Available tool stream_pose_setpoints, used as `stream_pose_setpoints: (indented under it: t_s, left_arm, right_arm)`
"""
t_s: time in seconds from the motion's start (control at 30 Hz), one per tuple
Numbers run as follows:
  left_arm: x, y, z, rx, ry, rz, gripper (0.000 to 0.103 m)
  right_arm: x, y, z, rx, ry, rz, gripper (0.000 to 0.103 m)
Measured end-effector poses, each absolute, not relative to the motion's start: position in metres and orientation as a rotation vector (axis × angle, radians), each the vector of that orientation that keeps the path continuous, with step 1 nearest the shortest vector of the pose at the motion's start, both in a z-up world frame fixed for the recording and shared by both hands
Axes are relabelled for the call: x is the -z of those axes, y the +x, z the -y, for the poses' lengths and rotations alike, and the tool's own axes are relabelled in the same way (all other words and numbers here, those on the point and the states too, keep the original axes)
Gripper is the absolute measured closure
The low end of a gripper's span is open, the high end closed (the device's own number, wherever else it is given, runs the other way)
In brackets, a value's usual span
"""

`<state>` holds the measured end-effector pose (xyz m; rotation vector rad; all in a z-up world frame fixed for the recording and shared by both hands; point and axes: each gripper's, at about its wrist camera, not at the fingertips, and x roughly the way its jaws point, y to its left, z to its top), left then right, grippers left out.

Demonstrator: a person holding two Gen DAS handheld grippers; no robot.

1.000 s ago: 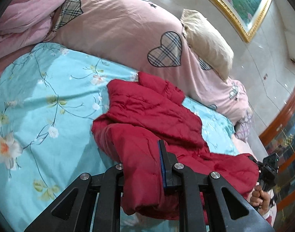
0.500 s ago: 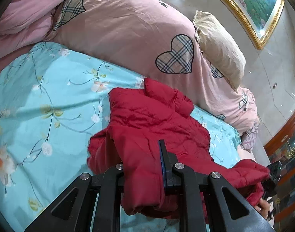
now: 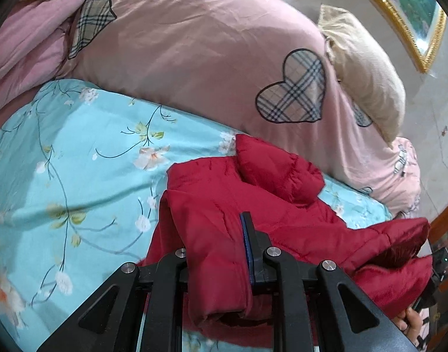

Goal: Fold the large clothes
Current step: 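Carry the held hem with both tools up and over toward the collar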

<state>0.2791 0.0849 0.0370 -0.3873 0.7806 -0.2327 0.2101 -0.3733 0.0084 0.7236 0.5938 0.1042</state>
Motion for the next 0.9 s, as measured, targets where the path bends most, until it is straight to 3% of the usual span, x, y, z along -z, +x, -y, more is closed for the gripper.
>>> stream_pose_setpoints:
  t_s: [0.9]
  left_arm:
    - [0.059, 0.483, -0.04, -0.006, -0.37, -0.934, 0.081]
  right_arm:
    - [0.07, 0.357, 0.4, 0.12, 0.686, -0.711, 0.076]
